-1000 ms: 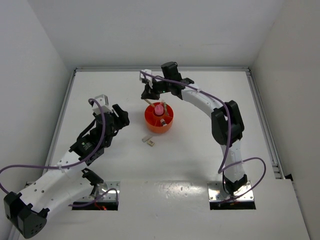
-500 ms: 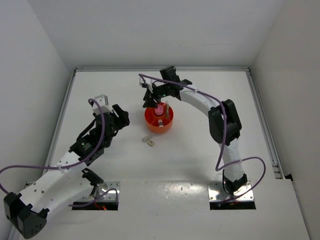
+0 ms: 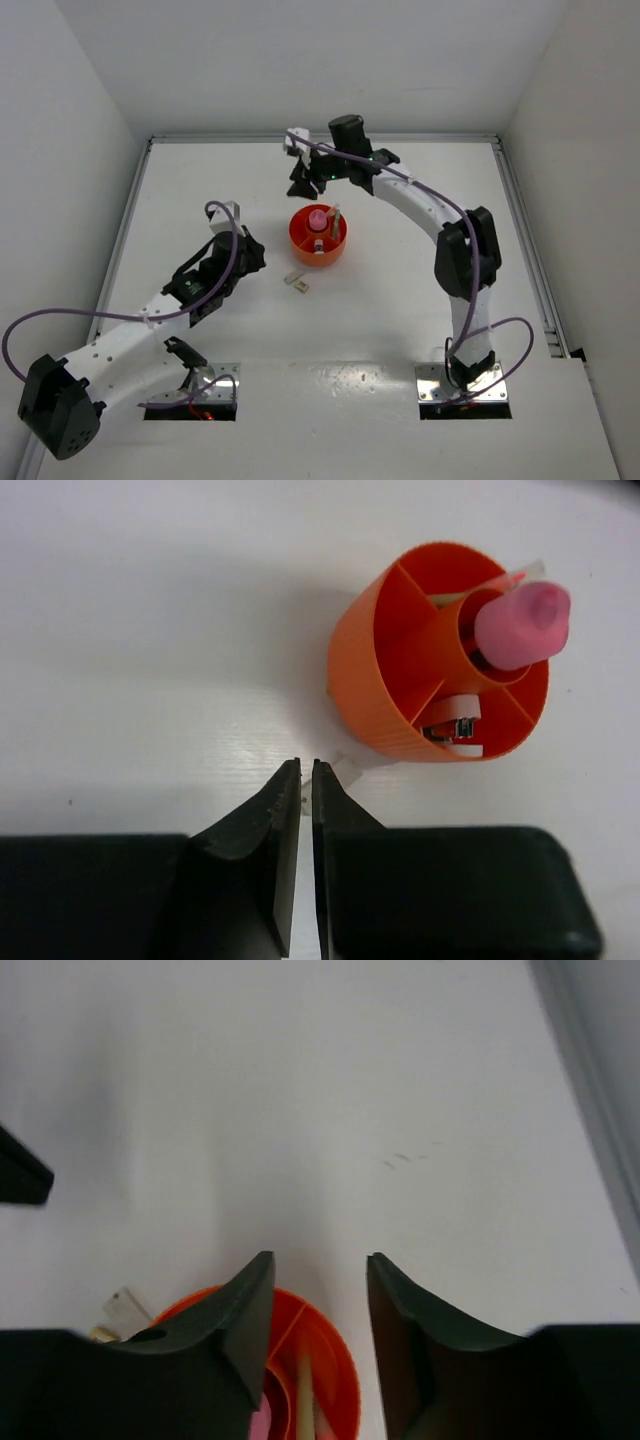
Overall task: Sort the stationery into containers
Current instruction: Place the stationery into the container, then grab a piece of stationery with the left arm
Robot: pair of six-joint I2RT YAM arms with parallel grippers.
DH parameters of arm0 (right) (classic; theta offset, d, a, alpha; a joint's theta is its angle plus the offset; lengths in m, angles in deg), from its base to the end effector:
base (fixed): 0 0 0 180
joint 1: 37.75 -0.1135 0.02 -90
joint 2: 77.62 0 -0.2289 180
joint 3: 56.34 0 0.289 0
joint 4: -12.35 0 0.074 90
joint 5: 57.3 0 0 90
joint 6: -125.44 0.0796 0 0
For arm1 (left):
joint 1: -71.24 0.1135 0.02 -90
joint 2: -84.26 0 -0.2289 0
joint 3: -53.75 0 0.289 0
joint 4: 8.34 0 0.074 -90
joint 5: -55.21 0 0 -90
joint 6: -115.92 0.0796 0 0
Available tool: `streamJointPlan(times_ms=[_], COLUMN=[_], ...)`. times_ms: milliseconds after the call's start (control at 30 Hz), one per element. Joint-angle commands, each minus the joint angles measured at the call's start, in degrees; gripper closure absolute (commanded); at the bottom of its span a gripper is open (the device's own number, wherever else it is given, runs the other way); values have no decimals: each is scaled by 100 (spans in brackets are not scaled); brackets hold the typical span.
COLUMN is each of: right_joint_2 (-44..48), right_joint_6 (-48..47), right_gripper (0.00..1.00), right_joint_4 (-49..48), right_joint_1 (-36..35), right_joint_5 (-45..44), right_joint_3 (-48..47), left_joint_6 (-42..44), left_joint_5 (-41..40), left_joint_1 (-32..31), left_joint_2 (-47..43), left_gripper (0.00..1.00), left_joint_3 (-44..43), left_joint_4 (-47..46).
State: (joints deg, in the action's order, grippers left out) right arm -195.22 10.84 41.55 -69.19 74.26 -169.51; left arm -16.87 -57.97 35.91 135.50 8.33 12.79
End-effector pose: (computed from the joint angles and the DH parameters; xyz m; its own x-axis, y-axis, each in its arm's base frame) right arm 0.4207 0.3191 0.2201 -0.0710 -0.4085 -0.9100 -0.9801 0.1982 -0.0125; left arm 0.2591 -0.1453 0.1960 -0.4380 -0.4550 -0.7753 -0.0711 0.8773 -0.4746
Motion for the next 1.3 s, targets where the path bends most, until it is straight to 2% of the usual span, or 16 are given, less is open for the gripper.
streamJointPlan(times_ms=[0,33,67,100,167,233,267,300,333,367,400,500,833,1267], right_joint_2=[738,817,1000,1107,1370,1862,2038,2196,2502,2644,2785,3251,3788,3911], right_joint_6=[745,946,1053,1054,854,555,501,500,413,412,412,412,772,1001], right_gripper=[61,82,100,100,100,74,59,56,56,56,56,56,55,55], right_joint_4=[-614,-675,-675,-675,-623,-623,-684,-684,-762,-842,-842,-1052,-1290,-1343], right_joint_1=[50,103,103,103,173,278,279,331,332,384,437,498,745,1069], right_joint_5=[-1240,-1604,-1955,-2333,-2398,-2398,-2398,-2398,-2320,-2319,-2258,-2126,-1634,-1247], right_joint_3=[-296,-296,-296,-218,159,817,1063,1292,1721,1925,2101,2874,3684,3799], left_joint_6=[-116,-116,-116,-116,6,225,296,375,498,577,630,841,1264,1545], left_joint_5=[445,585,691,770,972,1026,974,973,921,920,920,859,859,964], left_joint_1=[-70,-70,-70,-123,-175,-316,-316,-386,-387,-387,-387,-387,-492,-650], left_joint_2=[201,280,368,621,930,1368,1475,1589,1677,1765,1940,2370,3268,3814], left_gripper=[85,82,68,57,38,33,33,33,33,38,47,59,56,54], left_joint_3=[275,389,442,443,495,373,372,372,311,311,259,153,-365,-594], left_joint_4=[-606,-677,-782,-939,-1019,-1151,-1152,-1230,-1309,-1362,-1363,-1416,-1363,-1090])
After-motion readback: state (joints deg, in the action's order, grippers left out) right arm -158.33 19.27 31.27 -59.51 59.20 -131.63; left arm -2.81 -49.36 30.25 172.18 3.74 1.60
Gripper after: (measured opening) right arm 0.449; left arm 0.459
